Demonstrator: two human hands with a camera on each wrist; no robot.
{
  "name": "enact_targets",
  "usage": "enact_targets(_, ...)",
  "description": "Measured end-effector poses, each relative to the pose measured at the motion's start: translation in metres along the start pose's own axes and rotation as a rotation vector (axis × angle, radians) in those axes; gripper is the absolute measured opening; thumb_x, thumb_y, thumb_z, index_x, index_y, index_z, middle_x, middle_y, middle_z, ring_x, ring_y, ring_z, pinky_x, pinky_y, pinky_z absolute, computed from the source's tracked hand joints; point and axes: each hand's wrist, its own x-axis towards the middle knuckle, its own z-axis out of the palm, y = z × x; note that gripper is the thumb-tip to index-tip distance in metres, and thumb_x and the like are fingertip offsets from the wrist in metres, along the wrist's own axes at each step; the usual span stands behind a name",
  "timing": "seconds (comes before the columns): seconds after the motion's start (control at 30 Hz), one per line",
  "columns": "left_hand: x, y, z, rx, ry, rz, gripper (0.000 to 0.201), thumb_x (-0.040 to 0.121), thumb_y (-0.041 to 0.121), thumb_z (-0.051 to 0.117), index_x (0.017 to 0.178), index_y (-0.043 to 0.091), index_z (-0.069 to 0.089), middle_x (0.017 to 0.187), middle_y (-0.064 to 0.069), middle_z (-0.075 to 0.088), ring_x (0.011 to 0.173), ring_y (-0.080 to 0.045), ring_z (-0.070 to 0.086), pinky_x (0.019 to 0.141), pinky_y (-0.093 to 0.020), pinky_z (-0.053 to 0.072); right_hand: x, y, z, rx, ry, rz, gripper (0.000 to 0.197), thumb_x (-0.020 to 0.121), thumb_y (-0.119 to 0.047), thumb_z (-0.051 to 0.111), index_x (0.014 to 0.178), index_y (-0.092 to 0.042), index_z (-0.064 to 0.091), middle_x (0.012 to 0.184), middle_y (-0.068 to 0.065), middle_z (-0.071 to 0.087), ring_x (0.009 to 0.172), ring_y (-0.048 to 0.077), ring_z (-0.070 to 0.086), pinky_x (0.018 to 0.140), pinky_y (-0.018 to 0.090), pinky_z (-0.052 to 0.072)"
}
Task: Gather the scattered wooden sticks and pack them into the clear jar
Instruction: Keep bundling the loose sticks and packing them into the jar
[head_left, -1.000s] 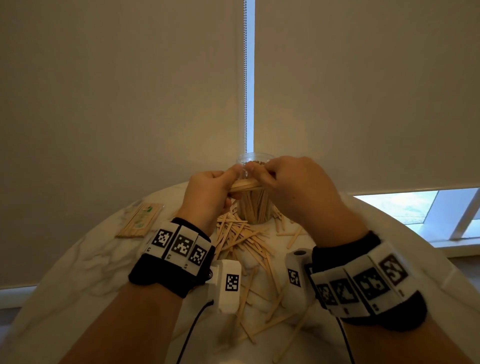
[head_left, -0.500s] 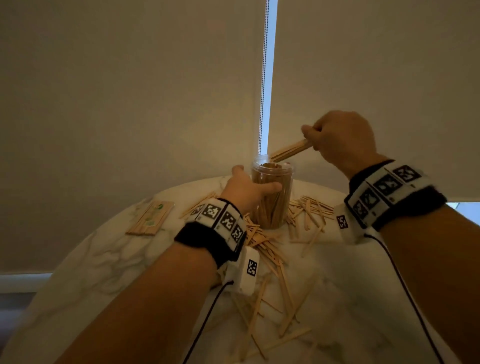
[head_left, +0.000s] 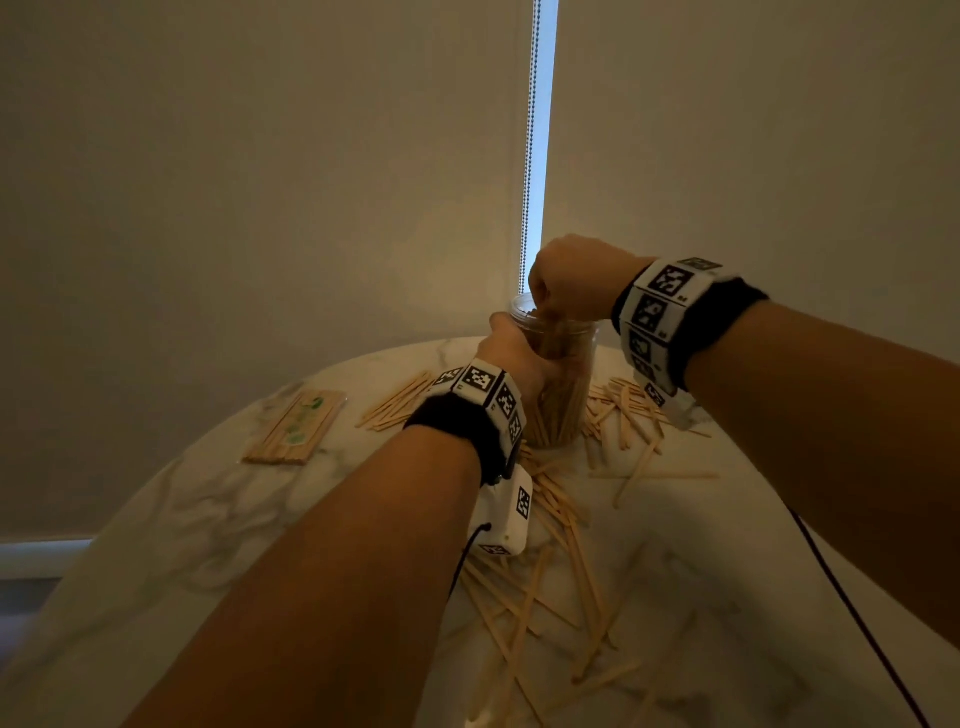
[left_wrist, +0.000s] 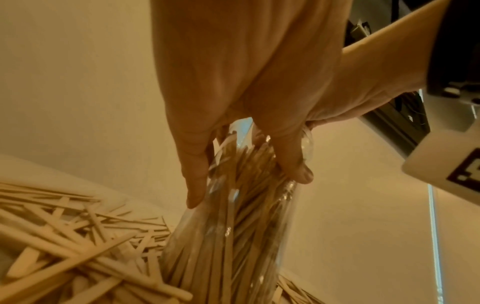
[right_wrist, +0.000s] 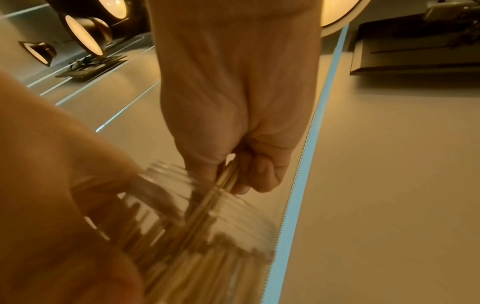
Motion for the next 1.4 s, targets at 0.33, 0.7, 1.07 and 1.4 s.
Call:
enact_targets(0.33, 0.002, -0.001, -0.001, 0.031, -0.010, -0.008, 0.093, 0.072, 0.048, 0.084, 0.140, 0.013, 0.030, 0.124, -0.007, 0.058, 0.101, -0.024, 0.057, 0.085, -0.036, 0.051, -0.002, -0.001, 0.002, 0.277, -0.041, 0.102, 0.021, 0.093, -0.015, 0.057, 0.110, -0.008, 0.067, 0.101, 0.005, 0.067, 0.087, 0.018, 0.055, 0.073, 0.028, 0.040)
enact_targets(0.7, 0.003, -0.004, 0.001, 0.058, 0.003, -0.005, 0.091, 0.073, 0.044, 0.084, 0.140, 0.014, 0.032, 0.128, -0.007, 0.057, 0.115, -0.028, 0.058, 0.089, -0.036, 0.050, -0.017, 0.011, 0.000, 0.288, 0.045, 0.085, 0.008, 0.086, -0.018, 0.071, 0.091, -0.019, 0.077, 0.094, -0.003, 0.072, 0.082, 0.011, 0.061, 0.067, 0.021, 0.043)
enact_targets(1.07, 0.006, -0.008, -0.003, 0.037, -0.025, -0.010, 0.096, 0.069, 0.041, 0.088, 0.143, 0.014, 0.033, 0.128, -0.006, 0.060, 0.109, -0.026, 0.062, 0.090, -0.039, 0.056, -0.039, 0.001, 0.001, 0.392, 0.124, 0.089, 0.028, 0.100, -0.032, 0.052, 0.107, -0.013, 0.071, 0.100, -0.001, 0.067, 0.088, 0.015, 0.056, 0.076, 0.029, 0.040)
enact_targets(1.4, -0.071, -0.033, -0.109, 0.606, -0.241, -0.153, 0.075, 0.077, 0.066, 0.070, 0.126, 0.010, 0.066, 0.125, -0.009, 0.066, 0.113, -0.026, 0.062, 0.099, -0.042, 0.052, -0.124, -0.046, 0.034, 0.474, -0.186, 0.047, 0.035, 0.098, -0.040, 0.051, 0.089, -0.009, 0.067, 0.084, 0.010, 0.067, 0.075, 0.025, 0.063, 0.066, 0.033, 0.050)
